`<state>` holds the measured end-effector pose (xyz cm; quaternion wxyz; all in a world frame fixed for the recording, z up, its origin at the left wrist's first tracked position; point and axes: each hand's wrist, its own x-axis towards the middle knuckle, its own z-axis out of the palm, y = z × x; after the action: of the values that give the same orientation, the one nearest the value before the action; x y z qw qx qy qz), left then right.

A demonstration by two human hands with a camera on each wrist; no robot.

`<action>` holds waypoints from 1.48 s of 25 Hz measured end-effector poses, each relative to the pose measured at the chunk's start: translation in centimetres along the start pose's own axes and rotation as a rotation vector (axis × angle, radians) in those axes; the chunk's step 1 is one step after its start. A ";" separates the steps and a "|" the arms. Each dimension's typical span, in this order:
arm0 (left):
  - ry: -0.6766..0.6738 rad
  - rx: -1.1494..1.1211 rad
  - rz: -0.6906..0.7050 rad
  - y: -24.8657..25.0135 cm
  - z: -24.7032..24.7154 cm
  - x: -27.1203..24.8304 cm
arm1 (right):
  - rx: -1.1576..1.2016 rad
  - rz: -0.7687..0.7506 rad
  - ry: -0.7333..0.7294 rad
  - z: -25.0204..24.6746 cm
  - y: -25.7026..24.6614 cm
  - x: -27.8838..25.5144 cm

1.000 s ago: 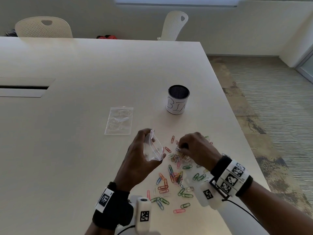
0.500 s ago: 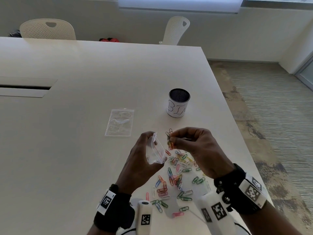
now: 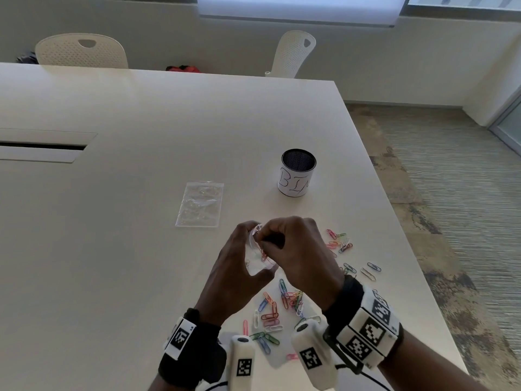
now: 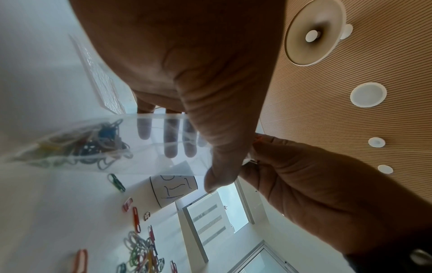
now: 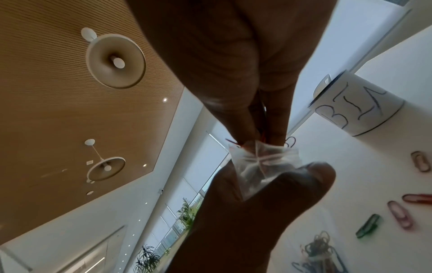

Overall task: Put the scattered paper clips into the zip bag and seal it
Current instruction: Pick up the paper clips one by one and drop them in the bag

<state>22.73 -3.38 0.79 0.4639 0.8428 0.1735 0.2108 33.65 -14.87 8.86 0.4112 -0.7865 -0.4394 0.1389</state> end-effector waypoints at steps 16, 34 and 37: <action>0.016 0.035 -0.004 -0.3 0.1 0.0 | 0.062 -0.050 -0.066 -2.0 0.3 1.4; -0.025 0.043 0.012 -0.2 0.2 0.4 | -0.582 0.345 -0.253 -7.7 15.0 0.3; -0.029 0.050 0.013 -0.2 0.1 0.5 | -0.526 0.301 -0.276 -7.0 14.0 -0.1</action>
<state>23.20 -3.13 0.65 0.4439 0.8581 0.1666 0.1970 45.71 -22.45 2.44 0.1058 -0.8956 -0.3905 0.1850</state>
